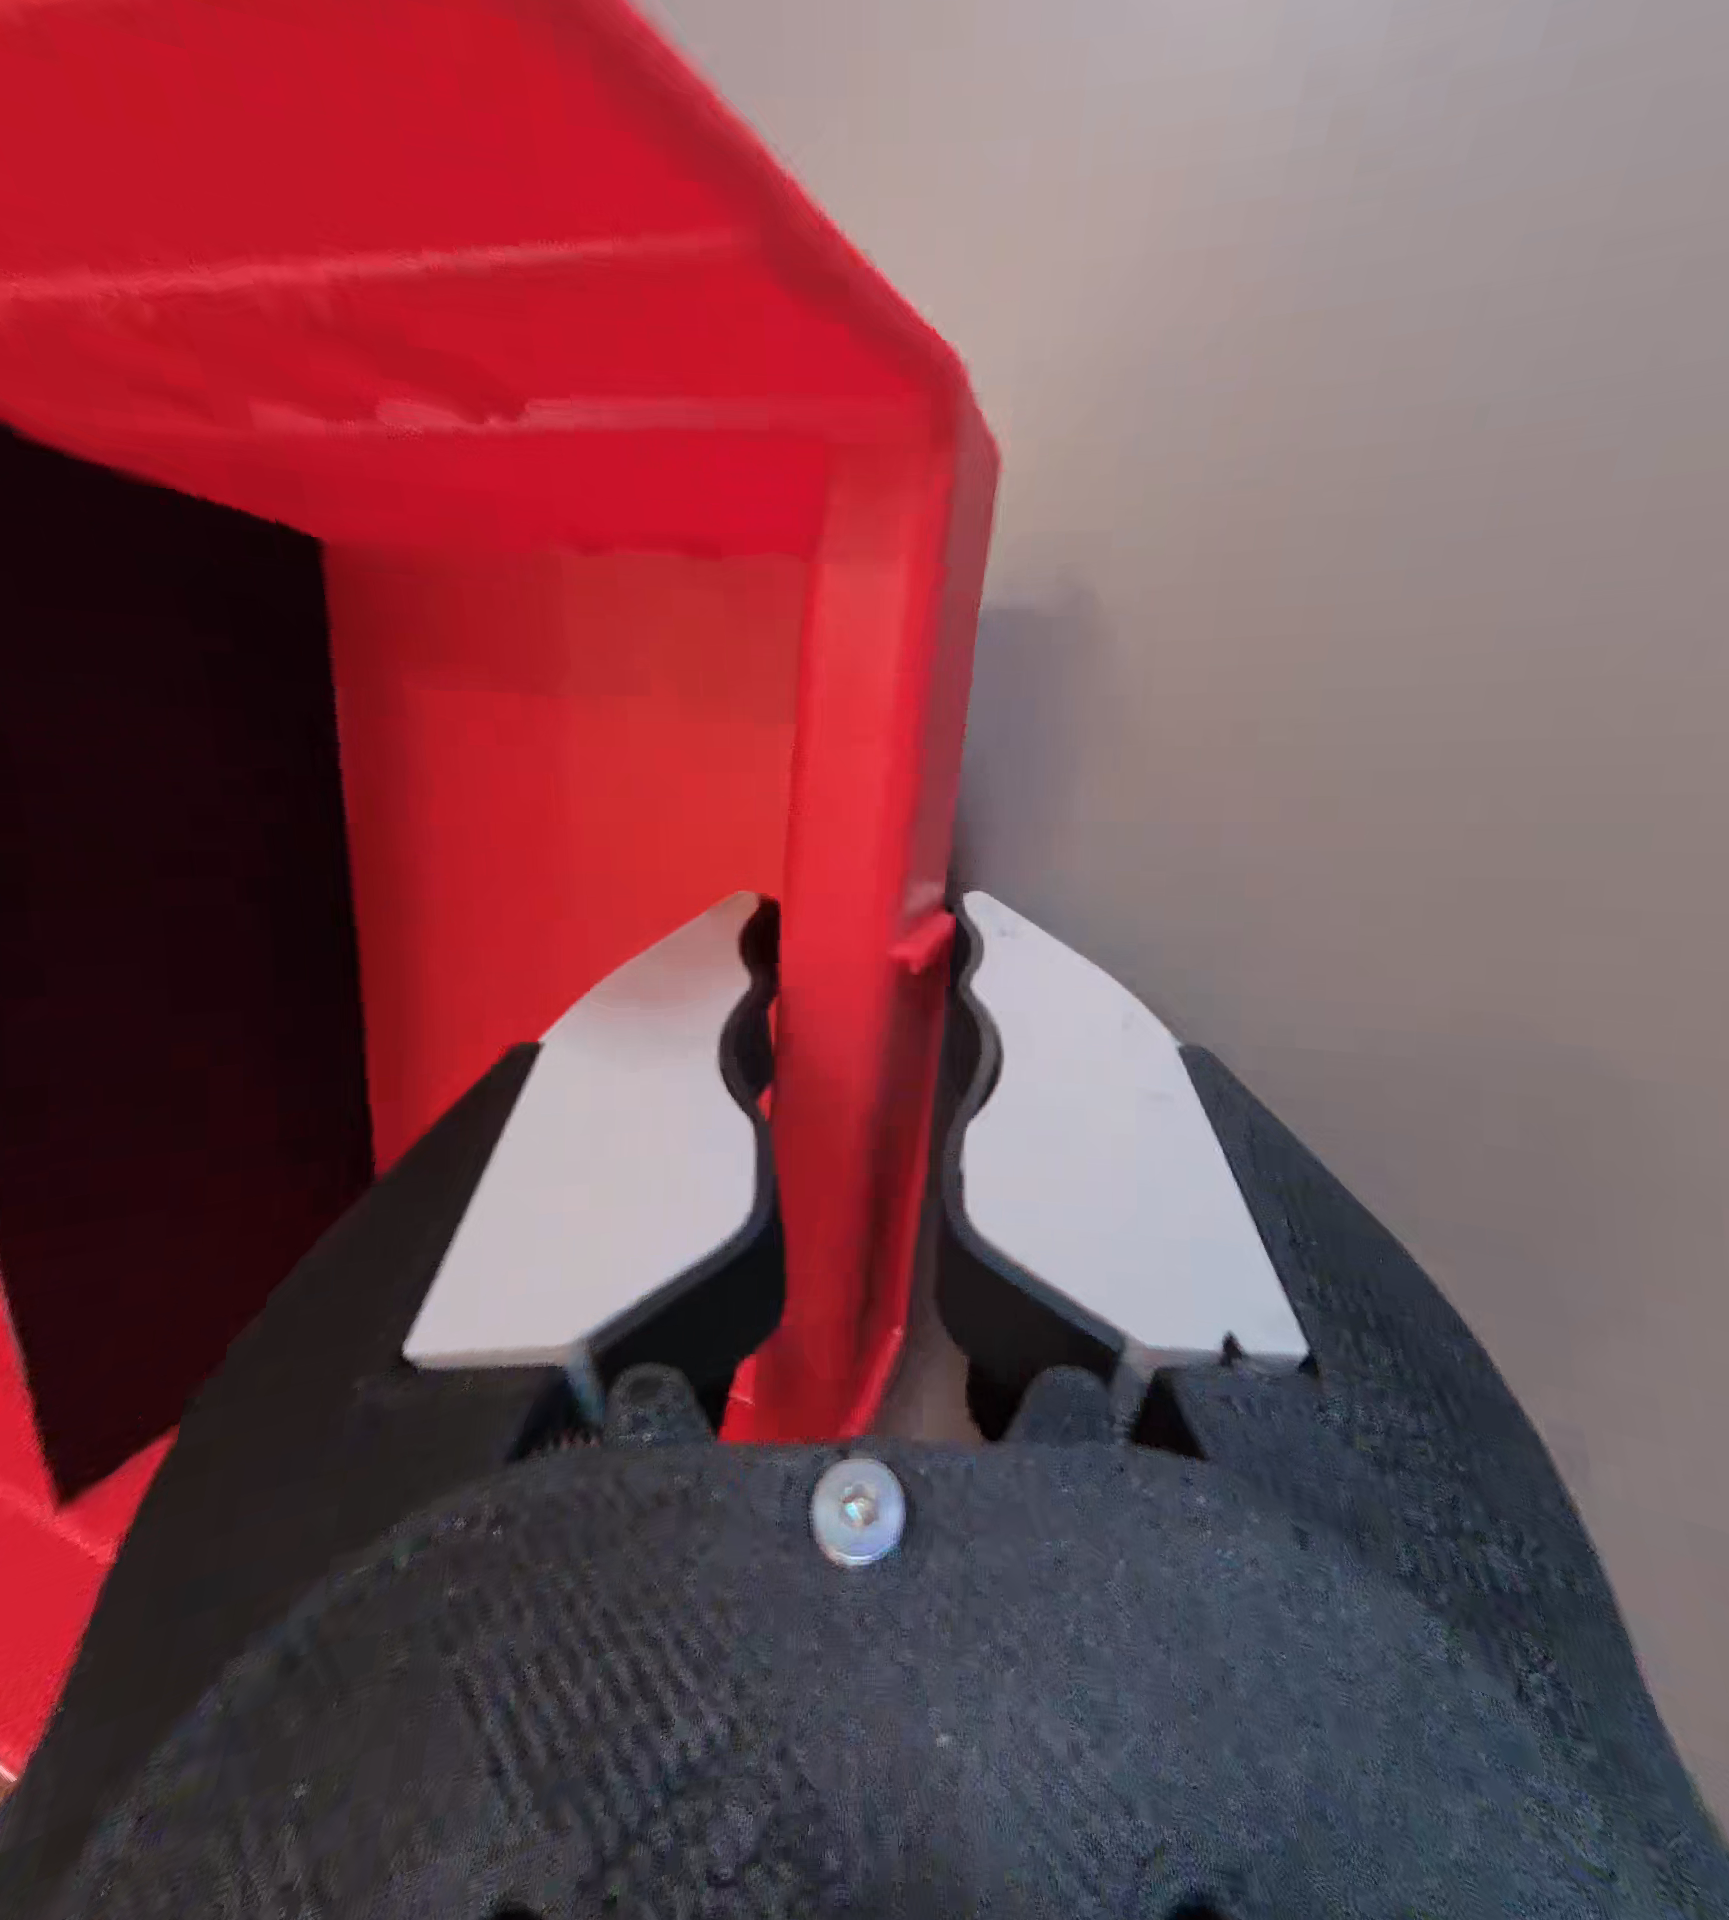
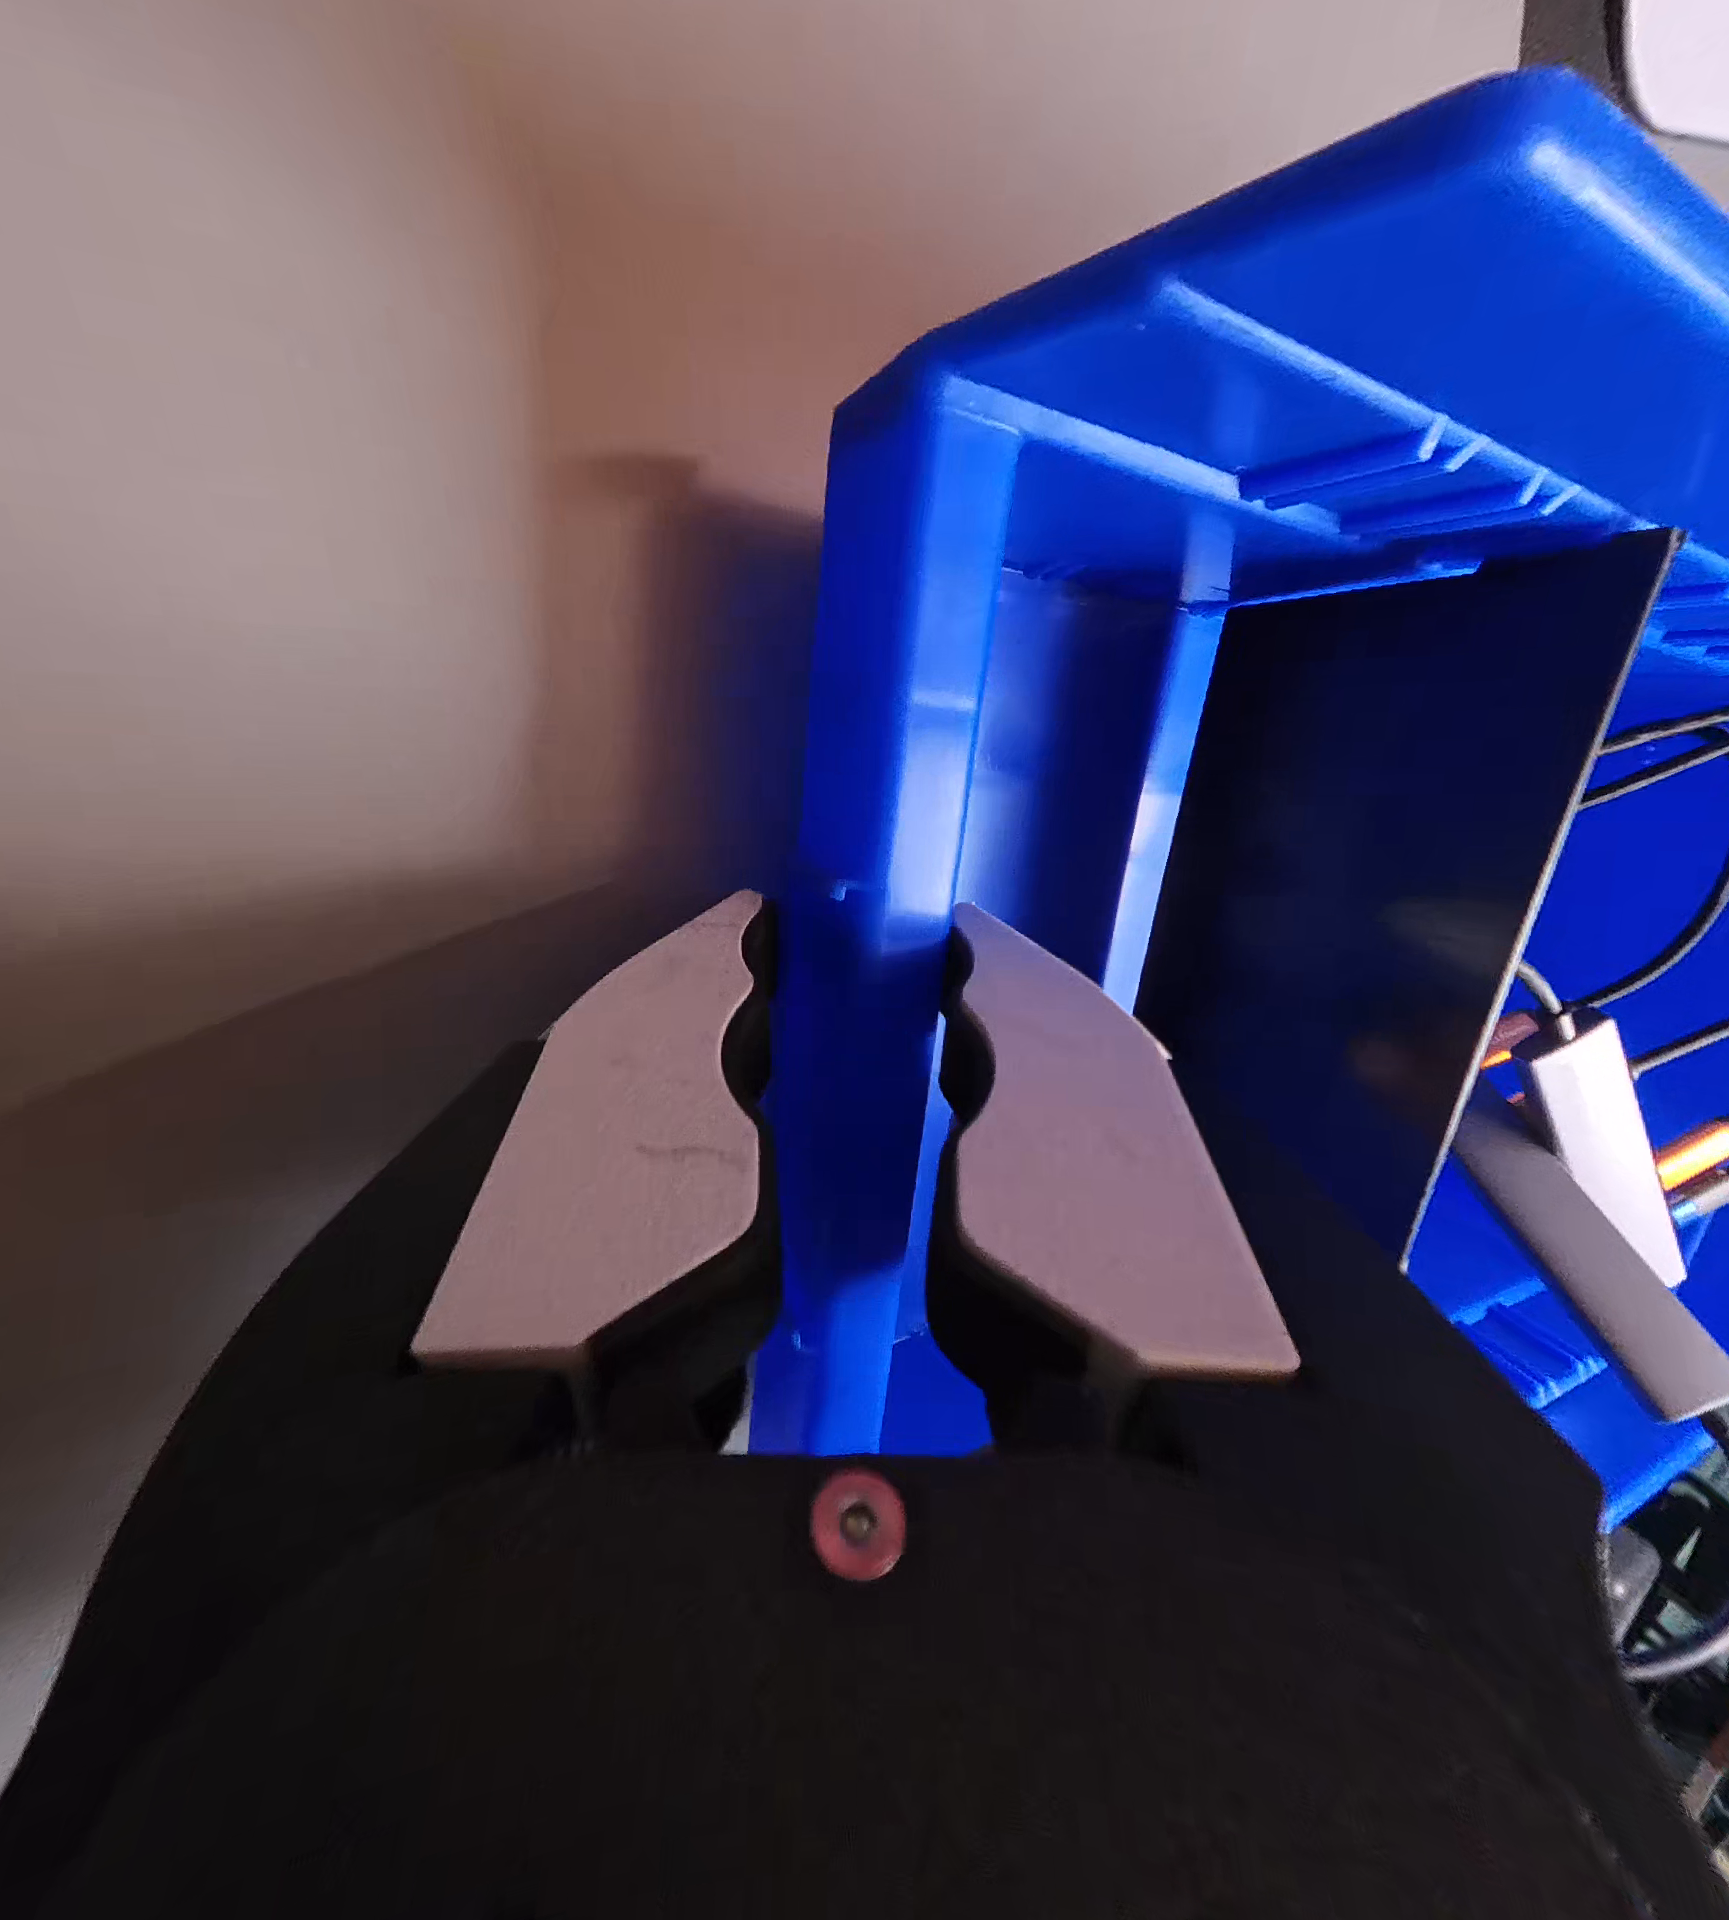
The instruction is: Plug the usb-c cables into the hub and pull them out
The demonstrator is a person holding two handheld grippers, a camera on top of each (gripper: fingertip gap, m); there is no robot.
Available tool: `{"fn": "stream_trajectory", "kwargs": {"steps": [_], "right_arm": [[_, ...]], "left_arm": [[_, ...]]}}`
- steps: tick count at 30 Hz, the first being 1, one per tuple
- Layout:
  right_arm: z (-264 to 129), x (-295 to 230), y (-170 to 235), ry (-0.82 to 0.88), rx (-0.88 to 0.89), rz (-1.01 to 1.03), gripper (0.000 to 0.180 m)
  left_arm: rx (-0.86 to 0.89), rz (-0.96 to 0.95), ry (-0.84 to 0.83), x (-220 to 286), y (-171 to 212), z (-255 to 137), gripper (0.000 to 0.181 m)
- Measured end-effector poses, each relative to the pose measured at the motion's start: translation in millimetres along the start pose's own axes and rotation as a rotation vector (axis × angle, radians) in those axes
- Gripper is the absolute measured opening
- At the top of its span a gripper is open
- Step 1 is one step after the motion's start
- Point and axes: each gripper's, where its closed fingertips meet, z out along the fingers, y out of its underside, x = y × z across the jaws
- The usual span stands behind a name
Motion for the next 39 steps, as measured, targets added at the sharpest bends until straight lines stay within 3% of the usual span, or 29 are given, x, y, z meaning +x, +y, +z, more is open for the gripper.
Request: {"fn": "stream_trajectory", "kwargs": {"steps": [1,5,12,15,17,20,24,27,31,36,39], "right_arm": [[-1.7,-3.9,-1.4,0.0,0.009,-0.015,0.029],[-13.4,-31.8,-13.4,0.002,0.054,-0.095,0.03],[-43.3,-102.5,-44.8,0.017,0.152,-0.222,0.03],[-63.1,-128.8,-58.9,0.058,0.252,-0.178,0.031],[-96.1,-137.8,-71.8,0.065,0.409,-0.041,0.033],[-154.4,-127.3,-58.4,0.145,0.618,0.242,0.033],[-187.7,-101.0,22.2,0.362,0.703,0.673,0.031],[-169.9,-93.8,64.0,0.444,0.702,0.931,0.036],[-135.5,-81.8,55.2,0.382,0.694,1.082,0.048],[-107.0,-59.3,47.2,0.375,0.608,1.127,0.051],[-98.1,-59.6,45.8,0.365,0.557,1.121,0.047]], "left_arm": [[0.023,0.015,-0.006,0.8,-6.7,1.1,0.03],[0.089,0.07,0.021,29.8,-38.5,0.1,0.028],[0.238,0.4,0.126,114.0,-109.1,-11.0,0.029],[0.331,0.517,0.106,126.5,-143.9,-9.9,0.03],[0.378,0.563,0.014,120.2,-161.3,-11.6,0.033],[0.472,0.426,0.013,113.2,-171.6,-32.3,0.043],[0.73,0.061,0.23,132.7,-175.8,-90.6,0.042],[0.862,-0.246,0.438,169.6,-180.0,-122.9,0.048],[0.925,-0.497,0.371,205.5,-187.4,-127.9,0.061],[0.891,-0.589,0.268,220.1,-210.1,-99.1,0.067],[0.859,-0.564,0.193,216.6,-222.6,-81.2,0.059]]}}
